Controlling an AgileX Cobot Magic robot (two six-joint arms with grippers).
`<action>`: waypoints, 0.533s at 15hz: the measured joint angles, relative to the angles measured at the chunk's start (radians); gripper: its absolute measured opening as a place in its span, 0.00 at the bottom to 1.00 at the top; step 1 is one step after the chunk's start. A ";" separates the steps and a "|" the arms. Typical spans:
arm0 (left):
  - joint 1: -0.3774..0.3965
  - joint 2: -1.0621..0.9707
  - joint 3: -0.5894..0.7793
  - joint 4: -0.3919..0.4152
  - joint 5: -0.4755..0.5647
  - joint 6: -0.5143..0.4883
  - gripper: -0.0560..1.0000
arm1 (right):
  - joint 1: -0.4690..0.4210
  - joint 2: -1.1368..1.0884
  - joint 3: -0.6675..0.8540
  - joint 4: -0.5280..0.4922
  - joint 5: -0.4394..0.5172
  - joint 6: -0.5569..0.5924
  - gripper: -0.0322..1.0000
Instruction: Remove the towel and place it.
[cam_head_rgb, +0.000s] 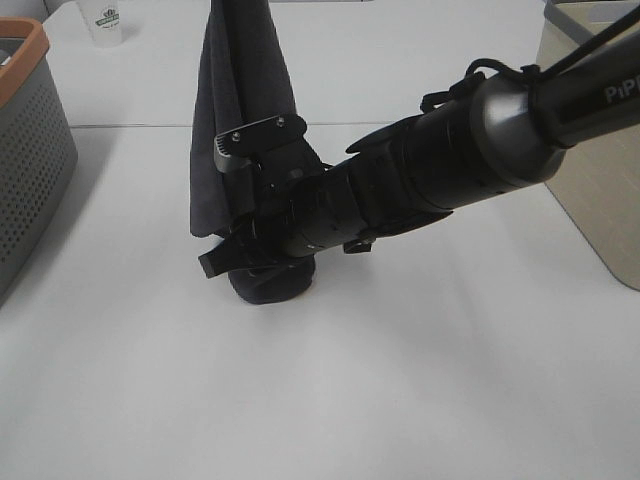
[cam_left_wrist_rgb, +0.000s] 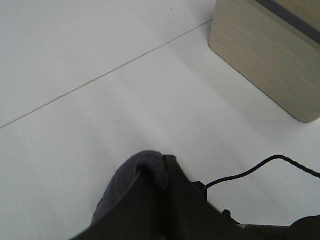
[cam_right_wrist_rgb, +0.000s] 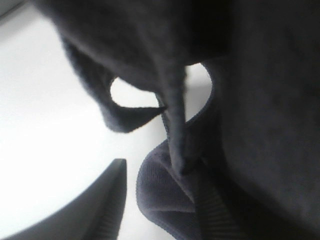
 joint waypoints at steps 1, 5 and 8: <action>0.000 0.000 0.000 0.000 0.002 0.000 0.05 | 0.000 0.000 0.000 0.000 0.000 0.000 0.46; 0.000 0.000 0.000 -0.008 0.002 0.000 0.05 | 0.000 0.000 -0.007 0.000 0.000 0.000 0.45; 0.000 0.000 0.000 -0.011 0.002 -0.016 0.05 | 0.000 0.010 -0.044 0.000 -0.001 0.000 0.43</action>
